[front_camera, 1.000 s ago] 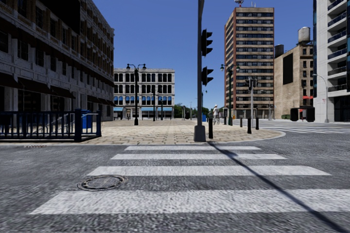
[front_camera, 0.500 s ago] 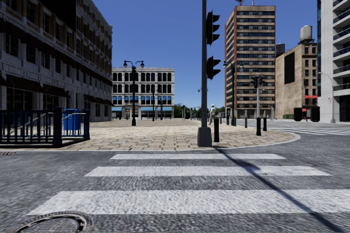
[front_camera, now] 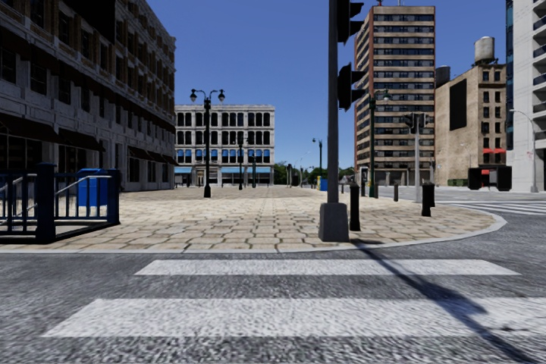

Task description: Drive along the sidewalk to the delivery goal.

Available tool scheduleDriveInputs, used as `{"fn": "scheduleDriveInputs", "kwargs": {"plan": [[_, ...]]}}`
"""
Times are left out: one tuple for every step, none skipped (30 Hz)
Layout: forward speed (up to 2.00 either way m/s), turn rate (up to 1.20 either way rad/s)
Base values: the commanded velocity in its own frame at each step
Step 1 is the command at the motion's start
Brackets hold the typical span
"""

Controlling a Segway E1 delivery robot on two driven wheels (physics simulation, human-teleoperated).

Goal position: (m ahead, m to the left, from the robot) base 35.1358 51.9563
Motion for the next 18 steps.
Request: {"fn": "scheduleDriveInputs", "kwargs": {"plan": [[2.00, 0.00], [2.00, 0.00], [2.00, 0.00], [2.00, 0.00], [2.00, 0.00], [2.00, 0.00], [2.00, 0.00], [2.00, 0.00], [2.00, 0.00], [2.00, 0.01], [2.00, 0.01], [2.00, 0.14], [2.00, 0.31], [2.00, 0.38], [2.00, 0.37], [2.00, 0.37], [2.00, 0.20], [2.00, 0.08]]}}
